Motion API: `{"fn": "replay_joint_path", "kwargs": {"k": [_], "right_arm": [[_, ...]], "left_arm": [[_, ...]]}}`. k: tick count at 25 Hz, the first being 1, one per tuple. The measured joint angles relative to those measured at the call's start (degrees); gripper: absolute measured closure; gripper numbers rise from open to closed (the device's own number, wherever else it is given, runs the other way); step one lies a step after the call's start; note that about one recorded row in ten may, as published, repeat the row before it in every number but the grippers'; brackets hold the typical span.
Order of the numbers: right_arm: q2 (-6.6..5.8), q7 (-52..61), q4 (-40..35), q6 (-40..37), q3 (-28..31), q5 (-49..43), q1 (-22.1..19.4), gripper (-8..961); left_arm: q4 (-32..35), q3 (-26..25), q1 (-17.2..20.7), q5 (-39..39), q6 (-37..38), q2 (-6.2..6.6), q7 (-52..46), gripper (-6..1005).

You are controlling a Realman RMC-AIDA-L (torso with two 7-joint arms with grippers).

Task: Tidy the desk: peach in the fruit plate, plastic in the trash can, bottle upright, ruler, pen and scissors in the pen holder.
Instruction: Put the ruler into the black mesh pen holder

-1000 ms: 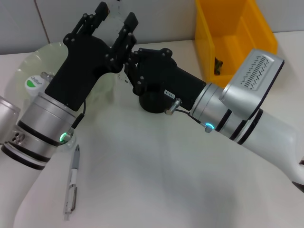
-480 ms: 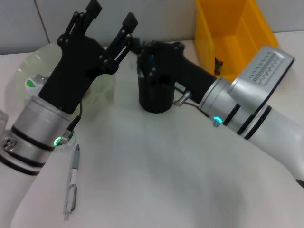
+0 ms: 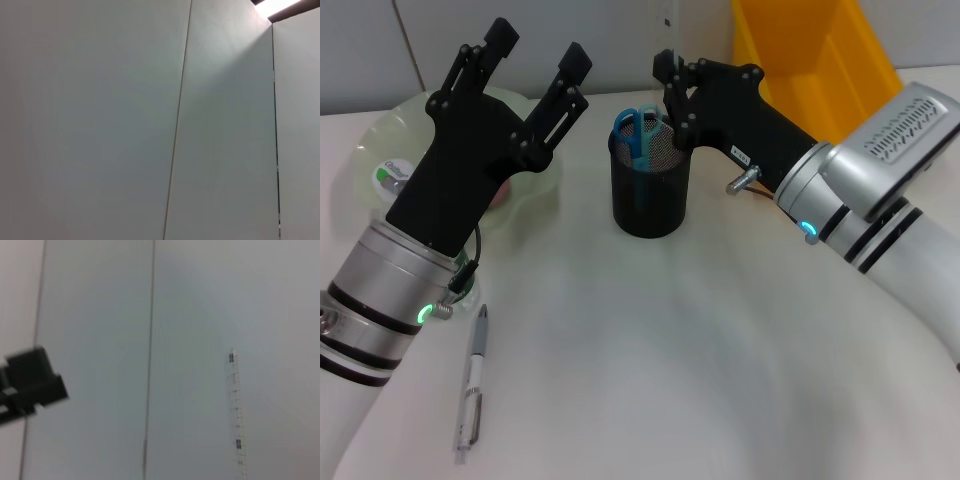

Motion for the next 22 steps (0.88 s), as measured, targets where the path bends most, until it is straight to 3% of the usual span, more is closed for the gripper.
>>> {"fn": "replay_joint_path", "kwargs": {"k": [22], "right_arm": [[0.0, 1.69, 4.62, 7.46, -2.33, -0.01, 4.22, 947]], "left_arm": [[0.36, -0.16, 0.01, 0.14, 0.07, -0.11, -0.18, 200]]}}
